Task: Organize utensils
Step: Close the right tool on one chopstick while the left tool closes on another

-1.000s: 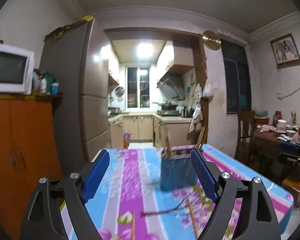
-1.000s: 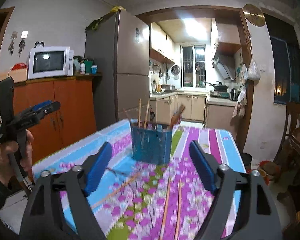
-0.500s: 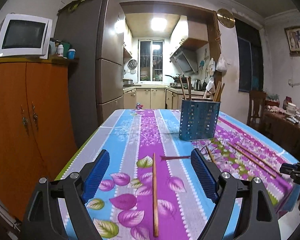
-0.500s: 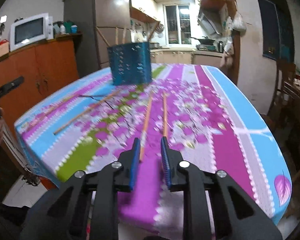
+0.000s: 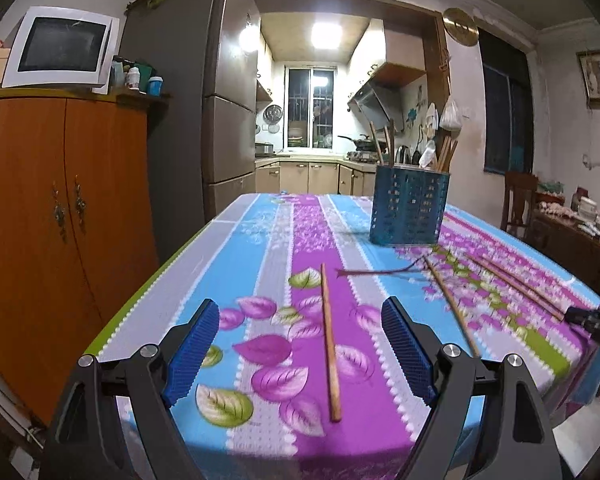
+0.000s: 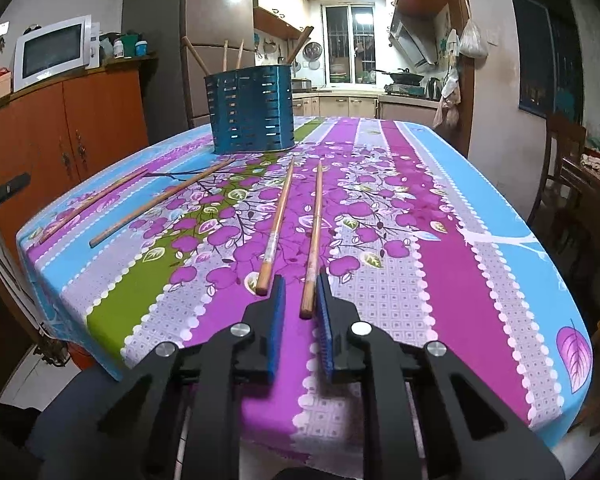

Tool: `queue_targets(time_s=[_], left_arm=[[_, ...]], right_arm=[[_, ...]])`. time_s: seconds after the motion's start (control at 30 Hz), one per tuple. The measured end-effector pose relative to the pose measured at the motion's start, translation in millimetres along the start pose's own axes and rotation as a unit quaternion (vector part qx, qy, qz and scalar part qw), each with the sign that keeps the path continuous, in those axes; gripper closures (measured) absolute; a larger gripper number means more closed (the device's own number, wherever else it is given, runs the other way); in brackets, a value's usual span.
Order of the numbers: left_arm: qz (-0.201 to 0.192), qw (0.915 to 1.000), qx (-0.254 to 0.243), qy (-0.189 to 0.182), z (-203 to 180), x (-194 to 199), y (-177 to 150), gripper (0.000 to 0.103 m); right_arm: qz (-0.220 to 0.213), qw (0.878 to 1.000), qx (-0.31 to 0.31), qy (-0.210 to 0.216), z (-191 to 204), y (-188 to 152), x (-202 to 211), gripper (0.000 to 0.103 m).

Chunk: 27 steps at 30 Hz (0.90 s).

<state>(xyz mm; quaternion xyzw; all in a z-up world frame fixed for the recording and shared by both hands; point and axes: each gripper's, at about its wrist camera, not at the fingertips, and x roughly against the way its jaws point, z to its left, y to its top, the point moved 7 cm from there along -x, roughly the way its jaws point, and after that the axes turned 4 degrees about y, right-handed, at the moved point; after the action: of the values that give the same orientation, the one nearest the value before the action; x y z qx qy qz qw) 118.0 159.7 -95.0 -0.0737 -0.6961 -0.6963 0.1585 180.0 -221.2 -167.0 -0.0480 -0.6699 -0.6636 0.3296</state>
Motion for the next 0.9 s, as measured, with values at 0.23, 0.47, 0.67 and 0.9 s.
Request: queue_targets(time_s=[0.23,0.47,0.67,0.9], left_arm=[[0.016,0.9996,-0.018,-0.014,-8,-6,-21,0.027],[0.039,0.9985,-0.030,-0.025,-18,-16,-42,0.053],[0.044,0.9972,-0.052,-0.031,-33,-18,-59,0.079],[0.028,0.9983,-0.045,-0.023,-37,-14,-67,0.086]], right_arm=[[-0.007,1.000,-0.019,-0.002,-2,-1,2,0.093],[-0.004,1.000,-0.019,-0.005,-3,-2,3,0.093],[-0.004,1.000,-0.021,-0.008,-3,-2,3,0.093],[-0.008,1.000,-0.020,-0.009,-2,-1,4,0.093]])
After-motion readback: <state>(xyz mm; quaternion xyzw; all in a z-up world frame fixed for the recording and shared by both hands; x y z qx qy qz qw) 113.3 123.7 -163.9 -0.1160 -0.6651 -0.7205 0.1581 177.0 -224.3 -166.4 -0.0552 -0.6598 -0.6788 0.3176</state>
